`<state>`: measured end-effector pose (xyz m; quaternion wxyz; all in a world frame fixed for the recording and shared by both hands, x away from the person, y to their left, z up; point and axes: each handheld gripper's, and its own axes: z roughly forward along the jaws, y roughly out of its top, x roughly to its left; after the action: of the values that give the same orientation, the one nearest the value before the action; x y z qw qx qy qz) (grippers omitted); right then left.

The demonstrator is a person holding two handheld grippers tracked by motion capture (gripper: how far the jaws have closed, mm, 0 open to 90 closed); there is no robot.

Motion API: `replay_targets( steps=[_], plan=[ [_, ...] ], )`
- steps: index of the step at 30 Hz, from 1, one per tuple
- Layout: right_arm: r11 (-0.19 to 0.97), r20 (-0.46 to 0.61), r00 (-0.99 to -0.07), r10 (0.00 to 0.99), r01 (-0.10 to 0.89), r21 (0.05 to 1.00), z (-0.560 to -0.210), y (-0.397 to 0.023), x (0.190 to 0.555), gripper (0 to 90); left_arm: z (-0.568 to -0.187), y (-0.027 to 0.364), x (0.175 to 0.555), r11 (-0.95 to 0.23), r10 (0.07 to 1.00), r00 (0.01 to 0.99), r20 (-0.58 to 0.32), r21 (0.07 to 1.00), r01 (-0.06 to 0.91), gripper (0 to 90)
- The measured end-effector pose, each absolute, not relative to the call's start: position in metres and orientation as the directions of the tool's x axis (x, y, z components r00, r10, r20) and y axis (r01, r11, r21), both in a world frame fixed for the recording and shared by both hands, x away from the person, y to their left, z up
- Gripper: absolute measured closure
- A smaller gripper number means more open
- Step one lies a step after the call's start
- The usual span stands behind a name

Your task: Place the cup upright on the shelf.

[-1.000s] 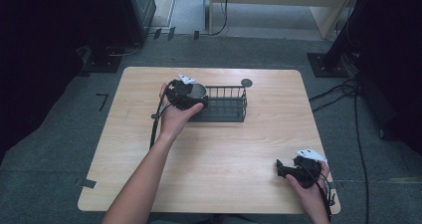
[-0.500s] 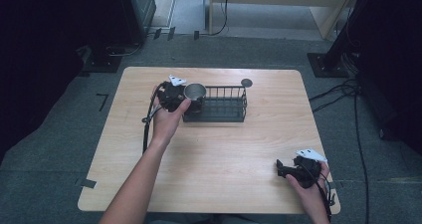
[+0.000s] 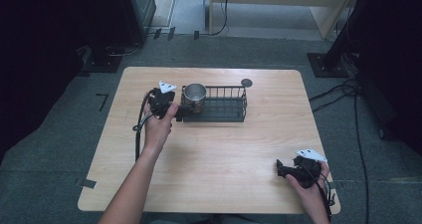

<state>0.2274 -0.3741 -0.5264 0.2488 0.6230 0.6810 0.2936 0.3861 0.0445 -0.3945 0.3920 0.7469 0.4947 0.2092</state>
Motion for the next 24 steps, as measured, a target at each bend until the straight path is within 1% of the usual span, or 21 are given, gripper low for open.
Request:
replay_targets(
  steps=[7, 13, 24],
  plan=[
    [0.05, 0.027, -0.099, 0.995, 0.703, 0.71, -0.526, -0.374, 0.227, 0.0, -0.402, 0.058, 0.375, -0.189, 0.91, 0.406, -0.085, 0.787, 0.588, 0.0],
    [0.05, 0.028, -0.099, 0.995, 0.703, 0.709, -0.526, -0.374, 0.227, 0.0, -0.407, 0.078, 0.368, -0.154, 0.926, 0.363, -0.098, 0.783, 0.603, 0.0],
    [0.05, 0.028, -0.099, 0.995, 0.703, 0.709, -0.526, -0.374, 0.227, 0.0, -0.421, 0.106, 0.354, -0.118, 0.942, 0.316, -0.11, 0.773, 0.623, 0.0]
  ],
)
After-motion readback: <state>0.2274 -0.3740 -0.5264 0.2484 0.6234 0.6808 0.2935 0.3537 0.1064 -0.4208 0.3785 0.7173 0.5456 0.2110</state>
